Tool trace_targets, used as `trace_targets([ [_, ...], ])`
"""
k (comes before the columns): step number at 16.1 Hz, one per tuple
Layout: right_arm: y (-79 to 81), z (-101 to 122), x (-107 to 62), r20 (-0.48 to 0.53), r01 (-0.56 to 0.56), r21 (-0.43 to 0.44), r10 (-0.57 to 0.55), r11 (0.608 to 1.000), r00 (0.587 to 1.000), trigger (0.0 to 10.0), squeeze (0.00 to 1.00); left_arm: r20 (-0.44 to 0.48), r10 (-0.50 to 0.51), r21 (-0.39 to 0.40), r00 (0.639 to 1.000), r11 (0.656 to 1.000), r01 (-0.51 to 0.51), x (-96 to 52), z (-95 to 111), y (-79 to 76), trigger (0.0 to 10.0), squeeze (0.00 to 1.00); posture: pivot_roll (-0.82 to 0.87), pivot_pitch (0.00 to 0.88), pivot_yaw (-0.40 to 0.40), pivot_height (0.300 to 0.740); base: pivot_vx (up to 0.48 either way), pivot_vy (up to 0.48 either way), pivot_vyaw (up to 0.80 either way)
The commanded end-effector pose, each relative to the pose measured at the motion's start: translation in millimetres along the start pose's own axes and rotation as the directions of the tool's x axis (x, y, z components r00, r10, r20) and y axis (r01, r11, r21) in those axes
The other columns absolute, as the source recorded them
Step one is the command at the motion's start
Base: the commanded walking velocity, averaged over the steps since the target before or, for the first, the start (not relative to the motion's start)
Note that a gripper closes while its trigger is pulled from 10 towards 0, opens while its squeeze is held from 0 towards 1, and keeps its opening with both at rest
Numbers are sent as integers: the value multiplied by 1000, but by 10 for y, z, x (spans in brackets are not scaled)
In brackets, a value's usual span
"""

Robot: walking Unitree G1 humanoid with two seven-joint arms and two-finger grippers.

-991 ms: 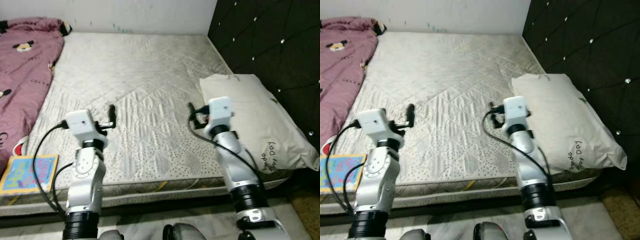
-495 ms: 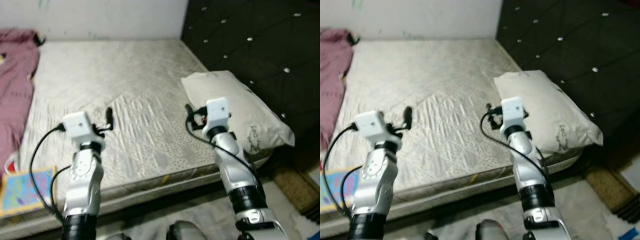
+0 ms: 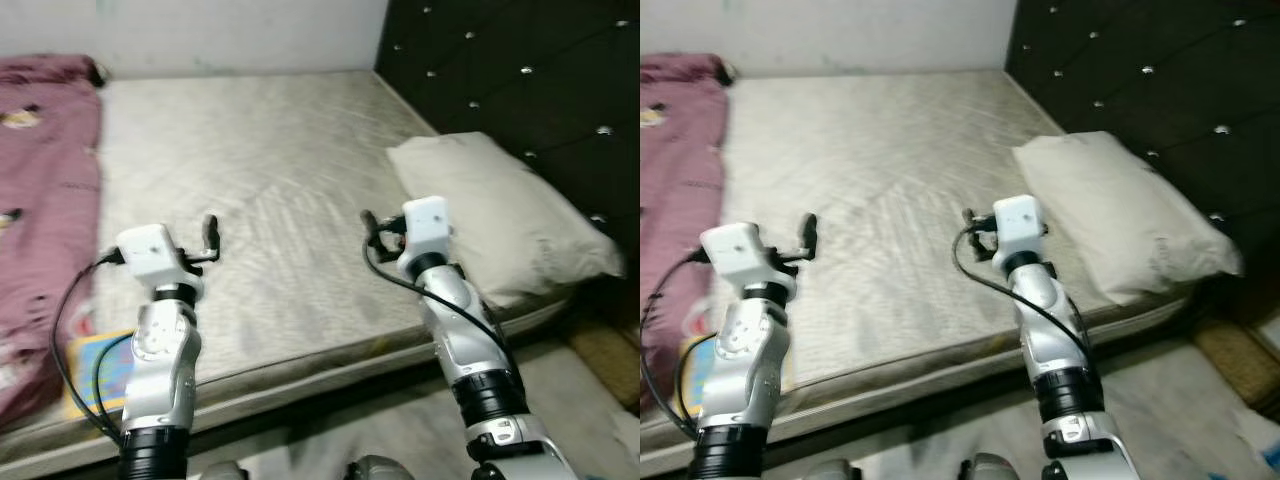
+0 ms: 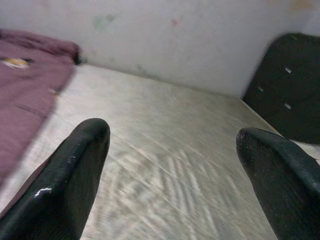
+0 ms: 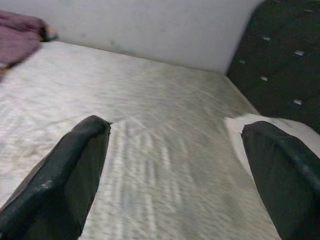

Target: Clean up the room

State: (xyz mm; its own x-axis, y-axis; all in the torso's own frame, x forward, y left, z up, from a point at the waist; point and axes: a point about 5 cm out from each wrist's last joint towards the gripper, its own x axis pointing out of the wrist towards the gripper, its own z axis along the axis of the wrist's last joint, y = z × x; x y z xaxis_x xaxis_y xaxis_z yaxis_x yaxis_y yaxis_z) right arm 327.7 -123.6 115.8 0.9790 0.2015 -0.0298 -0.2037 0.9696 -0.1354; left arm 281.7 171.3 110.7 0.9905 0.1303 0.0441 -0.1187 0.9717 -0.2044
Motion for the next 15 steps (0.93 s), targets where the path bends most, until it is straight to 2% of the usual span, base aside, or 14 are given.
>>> trace_targets([
  [1,-126,-23,-18,-11,33,-10,-33,999,999,10000,0,-8,-37,-18,999,999,37,4,-15,-124,10000,0,-64,0,-49,740,0,480,0],
  [4,-125,-22,-17,-10,31,-11,-31,999,999,10000,0,-2,-36,-11,999,999,36,5,-8,-125,10000,0,-65,0,-49,740,0,121,0],
  [15,-137,-18,-1,-11,34,-4,-34,999,999,10000,0,0,-12,-27,1000,1000,12,19,5,-108,10000,0,-67,0,-51,740,0,480,0],
])
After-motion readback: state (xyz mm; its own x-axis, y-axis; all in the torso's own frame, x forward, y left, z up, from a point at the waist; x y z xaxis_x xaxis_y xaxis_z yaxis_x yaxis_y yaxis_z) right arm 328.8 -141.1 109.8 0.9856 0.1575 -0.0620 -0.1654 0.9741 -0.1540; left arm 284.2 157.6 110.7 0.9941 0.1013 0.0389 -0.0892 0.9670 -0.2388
